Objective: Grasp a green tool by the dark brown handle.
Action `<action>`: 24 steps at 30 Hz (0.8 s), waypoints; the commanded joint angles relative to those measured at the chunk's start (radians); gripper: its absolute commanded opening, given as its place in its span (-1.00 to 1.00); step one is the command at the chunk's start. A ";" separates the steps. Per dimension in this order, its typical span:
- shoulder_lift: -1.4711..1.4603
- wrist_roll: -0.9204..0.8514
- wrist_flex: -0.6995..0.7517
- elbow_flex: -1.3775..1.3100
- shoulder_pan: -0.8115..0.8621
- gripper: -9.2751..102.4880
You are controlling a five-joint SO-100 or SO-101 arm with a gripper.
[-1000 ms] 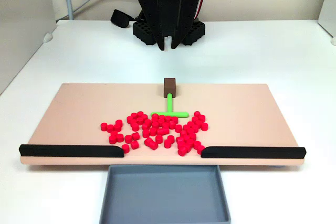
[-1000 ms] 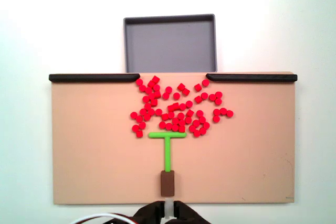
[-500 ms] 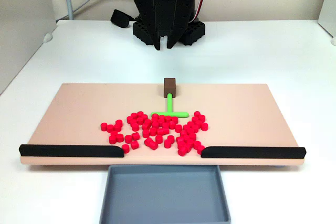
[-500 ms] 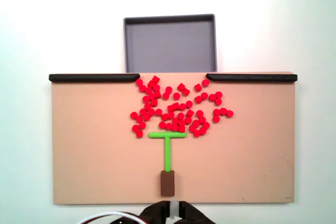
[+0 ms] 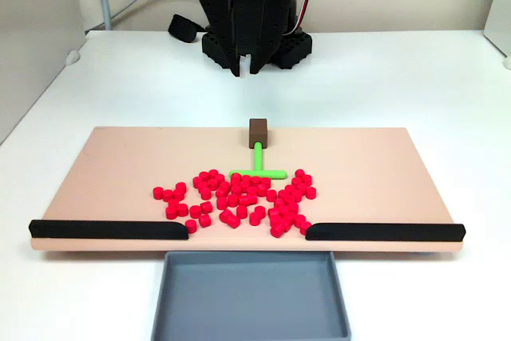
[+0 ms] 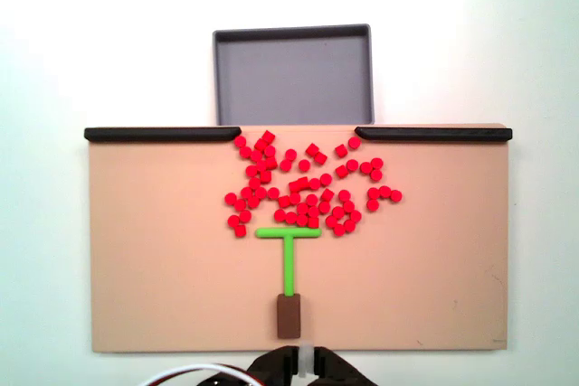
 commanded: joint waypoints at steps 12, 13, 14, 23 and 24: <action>0.067 -0.069 -0.008 0.026 -0.005 -0.84; 0.069 -0.069 -0.008 0.032 -0.005 -0.84; 0.069 -0.069 -0.008 0.037 -0.005 -0.84; 0.114 -0.011 -0.146 0.163 -0.008 -0.84; 0.109 -0.006 -0.149 0.163 -0.008 -0.82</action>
